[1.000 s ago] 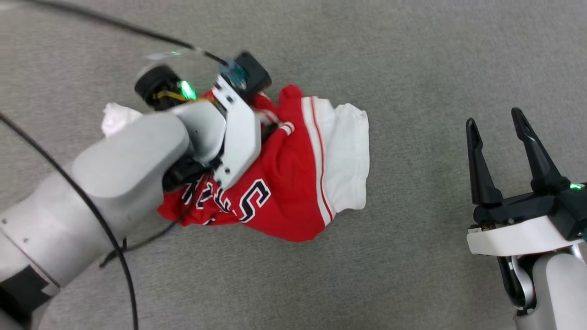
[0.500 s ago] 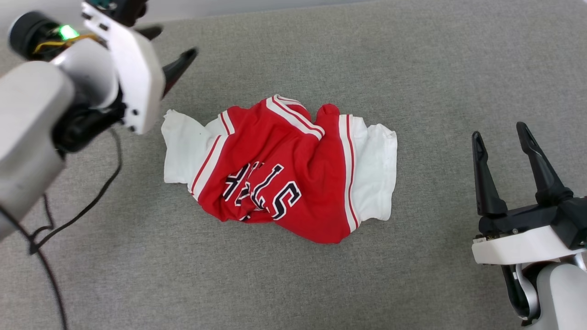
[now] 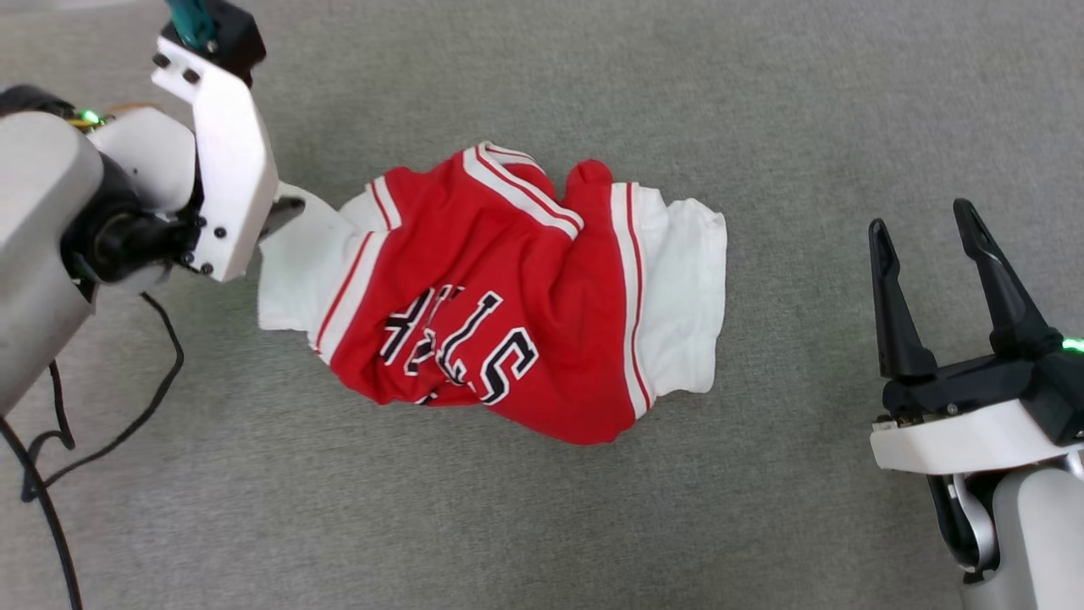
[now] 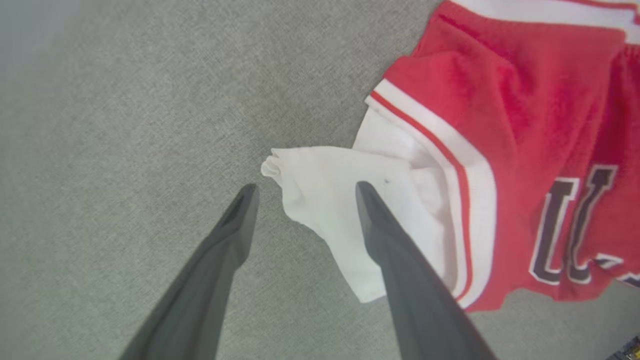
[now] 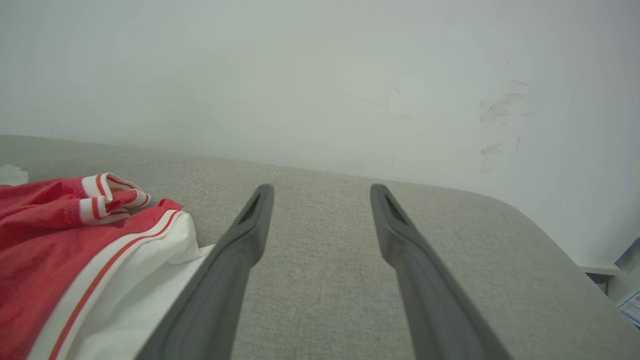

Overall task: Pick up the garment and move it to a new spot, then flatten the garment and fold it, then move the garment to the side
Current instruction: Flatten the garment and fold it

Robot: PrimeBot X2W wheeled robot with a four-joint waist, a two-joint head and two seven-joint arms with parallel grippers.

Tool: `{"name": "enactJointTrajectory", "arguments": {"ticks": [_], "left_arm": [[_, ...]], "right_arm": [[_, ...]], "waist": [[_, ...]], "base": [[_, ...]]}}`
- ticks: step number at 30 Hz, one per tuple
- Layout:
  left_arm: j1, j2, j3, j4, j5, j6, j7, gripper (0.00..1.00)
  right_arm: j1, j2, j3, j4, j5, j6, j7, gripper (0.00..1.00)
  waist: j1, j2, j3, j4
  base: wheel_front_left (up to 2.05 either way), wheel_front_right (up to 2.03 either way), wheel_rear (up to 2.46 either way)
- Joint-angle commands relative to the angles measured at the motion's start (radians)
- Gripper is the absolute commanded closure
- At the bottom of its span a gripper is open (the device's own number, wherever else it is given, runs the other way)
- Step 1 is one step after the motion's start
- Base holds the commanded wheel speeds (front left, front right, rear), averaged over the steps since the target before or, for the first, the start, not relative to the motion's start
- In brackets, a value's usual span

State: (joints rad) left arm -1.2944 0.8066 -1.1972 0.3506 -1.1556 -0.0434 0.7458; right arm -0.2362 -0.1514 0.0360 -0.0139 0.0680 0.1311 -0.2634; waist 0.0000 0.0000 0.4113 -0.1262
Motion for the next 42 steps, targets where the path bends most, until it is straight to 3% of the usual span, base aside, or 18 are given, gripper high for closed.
{"name": "enactJointTrajectory", "arguments": {"ticks": [1, 9, 10, 11, 12, 16, 21, 28, 35, 36, 38, 42], "left_arm": [[0.013, -0.004, -0.012, 0.012, 0.008, 0.004, 0.017, 0.0], [0.121, -0.025, -0.066, 0.068, 0.028, -0.023, 0.091, 0.0], [0.132, -0.026, -0.07, 0.074, 0.032, -0.027, 0.088, 0.13], [0.141, -0.03, -0.071, 0.079, 0.029, -0.033, 0.08, 0.92], [0.146, -0.034, -0.069, 0.081, 0.024, -0.036, 0.068, 1.0], [0.135, -0.028, -0.037, 0.066, 0.025, -0.05, -0.014, 1.0], [0.159, 0.02, -0.006, -0.01, 0.031, -0.057, -0.125, 1.0], [0.318, 0.134, -0.004, -0.117, -0.032, -0.003, -0.213, 1.0], [0.47, 0.128, -0.015, -0.106, -0.096, 0.04, -0.294, 1.0], [0.492, 0.114, -0.012, -0.087, -0.085, 0.052, -0.338, 0.0], [0.497, 0.108, -0.01, -0.082, -0.072, 0.054, -0.368, 0.0], [0.494, 0.09, 0.031, -0.067, 0.01, 0.1, -0.573, 0.0]], "right_arm": [[-0.015, 0.001, 0.002, -0.004, -0.005, -0.001, -0.002, 0.0], [-0.017, 0.012, -0.009, -0.006, -0.009, -0.001, -0.002, 0.0], [-0.016, 0.012, -0.01, -0.006, -0.01, -0.001, -0.002, 0.0], [-0.015, 0.014, -0.012, -0.004, -0.011, 0.0, -0.002, 0.0], [-0.013, 0.015, -0.012, -0.002, -0.013, 0.0, -0.002, 0.0], [-0.004, 0.008, -0.02, 0.002, -0.017, 0.0, -0.002, 0.0], [0.026, -0.003, -0.025, 0.011, -0.019, 0.0, -0.002, 0.0], [0.054, -0.013, -0.02, 0.024, -0.013, -0.001, -0.002, 0.0], [0.051, -0.032, -0.001, 0.051, -0.014, -0.001, -0.002, 0.0], [0.041, -0.045, 0.006, 0.058, -0.014, -0.001, -0.002, 0.0], [0.035, -0.054, 0.008, 0.061, -0.015, -0.001, -0.002, 0.0], [-0.002, -0.098, 0.01, 0.062, -0.014, 0.0, -0.002, 0.0]], "waist": [[0.0, 0.0, 0.02, -0.017], [0.0, 0.0, 0.045, -0.036], [0.0, 0.0, 0.045, -0.035], [0.0, 0.0, 0.043, -0.032], [0.0, 0.0, 0.04, -0.029], [0.0, 0.0, 0.011, -0.003], [0.0, 0.0, -0.045, 0.036], [0.0, 0.0, -0.095, 0.073], [0.0, 0.0, -0.113, 0.08], [0.0, 0.0, -0.122, 0.082], [0.0, 0.0, -0.129, 0.084], [0.0, 0.0, -0.161, 0.102]], "base": [[0.0, 0.0, 0.0], [0.0, 0.0, 0.0], [0.0, 0.0, 0.0], [0.0, 0.0, 0.0], [0.0, 0.0, 0.0], [0.0, 0.0, 0.0], [0.0, 0.0, 0.0], [0.0, 0.0, 0.0], [0.0, 0.0, 0.0], [0.0, 0.0, 0.0], [0.0, 0.0, 0.0], [0.0, 0.0, 0.0]]}}
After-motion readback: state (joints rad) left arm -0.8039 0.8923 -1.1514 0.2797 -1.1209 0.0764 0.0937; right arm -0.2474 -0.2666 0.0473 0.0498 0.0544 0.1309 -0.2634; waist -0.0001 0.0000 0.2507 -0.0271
